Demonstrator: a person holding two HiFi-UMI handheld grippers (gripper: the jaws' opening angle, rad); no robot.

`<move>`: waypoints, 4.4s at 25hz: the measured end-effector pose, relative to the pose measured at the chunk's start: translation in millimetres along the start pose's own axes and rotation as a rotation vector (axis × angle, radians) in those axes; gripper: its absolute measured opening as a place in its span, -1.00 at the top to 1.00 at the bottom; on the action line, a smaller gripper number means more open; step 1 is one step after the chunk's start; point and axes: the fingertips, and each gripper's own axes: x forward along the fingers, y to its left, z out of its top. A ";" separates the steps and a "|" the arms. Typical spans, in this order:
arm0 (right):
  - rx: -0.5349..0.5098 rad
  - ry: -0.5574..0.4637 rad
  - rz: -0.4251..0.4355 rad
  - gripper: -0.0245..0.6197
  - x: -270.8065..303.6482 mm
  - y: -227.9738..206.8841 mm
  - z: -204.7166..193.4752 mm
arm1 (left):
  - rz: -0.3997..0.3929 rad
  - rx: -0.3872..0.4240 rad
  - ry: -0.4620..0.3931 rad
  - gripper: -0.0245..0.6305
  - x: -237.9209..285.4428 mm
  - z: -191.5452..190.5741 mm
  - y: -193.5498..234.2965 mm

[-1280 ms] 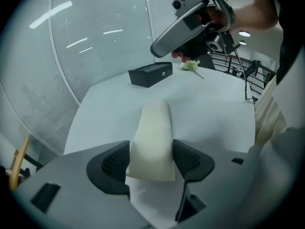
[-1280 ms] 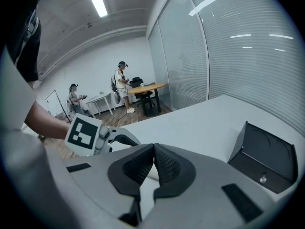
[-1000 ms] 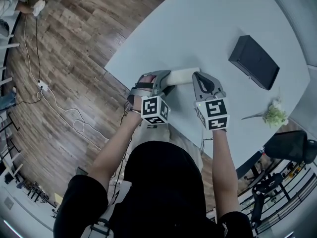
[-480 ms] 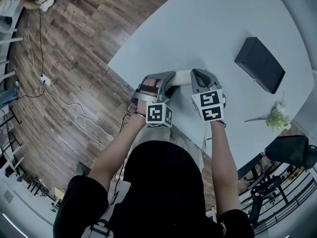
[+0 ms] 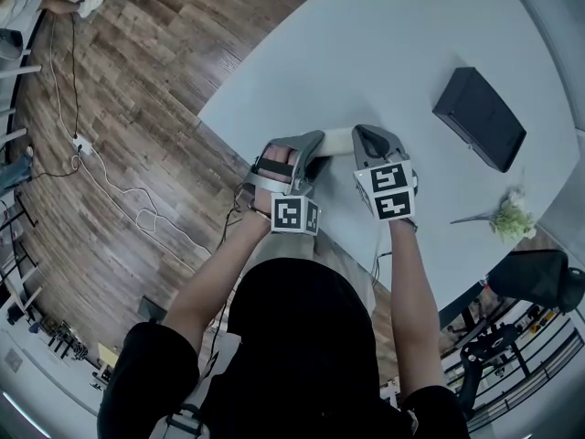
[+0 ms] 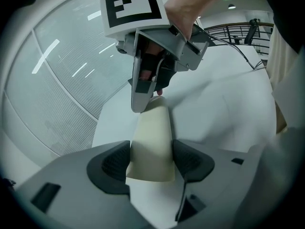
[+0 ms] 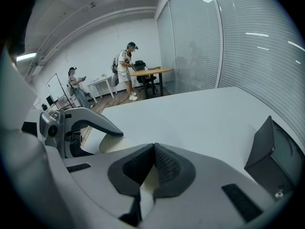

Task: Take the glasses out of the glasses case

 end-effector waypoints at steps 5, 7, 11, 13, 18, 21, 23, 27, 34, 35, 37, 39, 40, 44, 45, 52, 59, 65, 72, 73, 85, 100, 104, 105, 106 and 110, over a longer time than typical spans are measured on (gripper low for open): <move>0.009 -0.009 -0.008 0.87 0.8 -1.4 -0.2 | 0.013 0.014 -0.003 0.05 -0.2 0.0 -0.8; 0.008 -0.007 -0.011 0.87 0.4 -1.1 0.5 | 0.022 0.026 -0.002 0.05 -0.9 0.3 -0.9; 0.008 -0.005 -0.009 0.87 0.8 0.4 2.1 | 0.046 0.055 -0.003 0.04 -2.5 -1.1 -0.8; 0.009 -0.005 -0.008 0.87 0.6 0.5 2.5 | 0.060 0.067 0.001 0.04 -2.7 -1.5 -0.5; 0.016 -0.003 -0.019 0.87 2.7 -0.9 0.8 | 0.094 0.119 0.007 0.04 -2.6 -2.3 -3.8; 0.015 0.003 -0.027 0.87 4.0 -2.3 1.3 | 0.116 0.130 0.003 0.04 -4.3 -1.2 -4.9; 0.013 0.003 -0.027 0.87 3.3 -1.5 3.1 | 0.117 0.131 0.012 0.04 -4.5 -1.6 -4.3; 0.005 0.005 -0.025 0.87 0.0 -0.3 1.9 | 0.103 0.139 0.012 0.04 -8.0 -1.3 -5.7; -0.020 0.028 -0.017 0.87 -7.3 5.9 0.8 | 0.041 0.085 -0.006 0.04 -16.6 4.8 -11.0; -0.035 0.033 -0.020 0.87 -8.8 7.0 0.6 | 0.037 0.084 -0.010 0.04 -19.2 6.0 -12.6; -0.068 0.042 -0.029 0.87 -12.5 8.8 0.4 | 0.027 0.083 -0.023 0.04 -25.6 8.6 -18.4; -0.101 0.044 -0.035 0.87 -15.4 10.4 1.4 | 0.014 0.085 -0.035 0.04 -32.0 11.2 -26.0; -0.124 0.042 -0.035 0.87 -16.1 11.9 2.6 | 0.007 0.086 -0.042 0.04 -34.8 12.2 -30.1; -0.297 0.062 -0.003 0.78 -14.2 26.6 5.6 | -0.016 0.065 -0.072 0.04 -44.3 16.6 -44.5; -0.346 0.078 0.006 0.74 -12.3 31.0 4.3 | -0.022 0.058 -0.078 0.04 -46.0 17.5 -47.3; -0.613 0.205 0.076 0.57 0.5 53.2 -12.7 | -0.051 0.066 -0.105 0.04 -53.2 19.6 -64.7; -0.806 0.285 0.119 0.53 10.7 65.5 -30.0 | -0.105 0.074 -0.119 0.05 -58.4 19.0 -86.6; -0.861 0.311 0.096 0.64 18.7 69.6 -38.6 | -0.109 0.072 -0.127 0.05 -58.8 18.2 -89.2; -0.865 0.293 0.045 0.82 16.6 74.8 -35.7 | -0.111 0.063 -0.134 0.04 -62.3 16.8 -84.8; -0.864 0.291 0.042 0.83 15.5 76.4 -35.0 | -0.114 0.057 -0.136 0.05 -63.5 17.0 -84.3; -0.846 0.198 -0.026 0.85 -13.0 77.5 -22.1 | -0.112 -0.034 -0.110 0.05 -70.0 19.5 -74.2; -0.774 -0.142 -0.185 0.85 -122.7 85.8 52.0 | 0.087 -0.101 -0.075 0.07 -134.5 49.3 -52.4; -0.743 -0.238 -0.222 0.85 -166.6 93.2 59.9 | 0.166 -0.120 -0.084 0.25 -157.1 62.5 -48.8; -0.734 -0.262 -0.232 0.85 -177.8 95.5 61.2 | 0.184 -0.127 -0.085 0.27 -163.3 65.6 -47.7; -0.723 -0.287 -0.240 0.85 -189.3 97.6 62.3 | 0.202 -0.137 -0.087 0.32 -169.8 69.1 -46.4; -0.668 -0.388 -0.259 0.85 -238.3 99.5 63.7 | 0.280 -0.196 -0.108 0.56 -194.8 90.3 -37.0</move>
